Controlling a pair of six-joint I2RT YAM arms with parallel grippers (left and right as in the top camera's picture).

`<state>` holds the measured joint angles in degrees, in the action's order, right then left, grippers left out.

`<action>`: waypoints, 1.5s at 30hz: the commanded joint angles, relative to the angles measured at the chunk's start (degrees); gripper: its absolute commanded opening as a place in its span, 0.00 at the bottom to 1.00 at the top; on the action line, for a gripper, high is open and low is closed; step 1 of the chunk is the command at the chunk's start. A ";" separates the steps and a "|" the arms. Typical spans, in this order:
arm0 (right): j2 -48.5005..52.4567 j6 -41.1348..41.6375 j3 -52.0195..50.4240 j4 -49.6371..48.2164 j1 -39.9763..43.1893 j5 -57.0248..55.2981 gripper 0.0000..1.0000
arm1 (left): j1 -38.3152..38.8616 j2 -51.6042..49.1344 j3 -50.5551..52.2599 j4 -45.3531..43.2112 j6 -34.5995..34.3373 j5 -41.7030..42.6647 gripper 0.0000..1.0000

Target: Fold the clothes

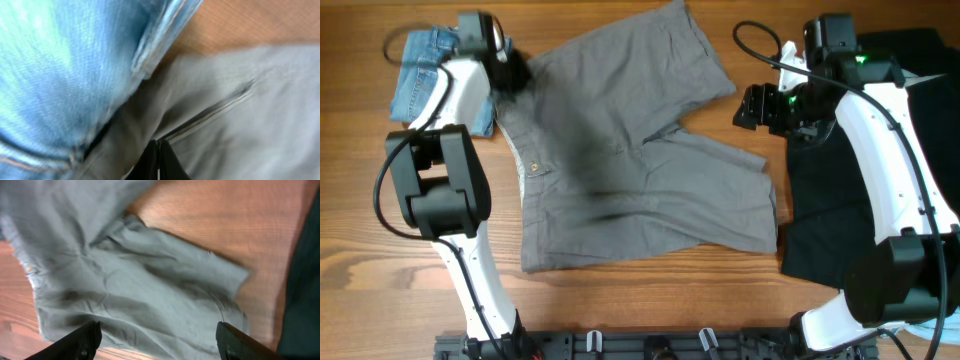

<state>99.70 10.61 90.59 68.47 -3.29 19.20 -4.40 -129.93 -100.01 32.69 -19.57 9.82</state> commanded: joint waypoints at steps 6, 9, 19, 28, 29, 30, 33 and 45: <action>-0.15 7.80 -20.26 -4.35 0.09 -5.20 0.74 | -0.66 3.74 -32.06 42.47 6.95 -1.62 0.14; -0.13 9.09 -26.75 -14.21 0.09 -3.65 0.63 | 1.05 3.34 -28.85 51.47 9.94 -1.38 0.13; -0.28 9.01 -28.06 -53.18 0.50 -0.04 0.05 | 9.11 3.34 1.62 39.82 9.20 -0.70 0.22; -0.92 5.70 -22.25 -27.56 4.68 0.13 0.82 | 8.02 3.63 5.60 32.57 8.81 -0.70 0.17; -0.92 4.35 -22.25 -25.16 4.94 0.22 0.81 | 8.04 3.74 5.60 33.94 9.35 -0.74 0.19; -0.92 3.65 -22.25 -23.23 4.98 0.35 0.81 | 8.04 3.82 5.62 35.56 10.29 -0.76 0.20; -0.92 0.04 -22.25 -16.55 4.98 2.19 0.81 | 8.04 3.80 7.43 36.04 10.36 -3.61 0.13; -0.90 0.79 -26.47 -15.08 4.98 -0.61 0.76 | -0.24 3.67 18.88 5.42 -4.04 -6.45 0.04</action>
<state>99.66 10.35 65.95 55.42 1.83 21.28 -1.89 -121.45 -83.70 38.59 -22.46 4.38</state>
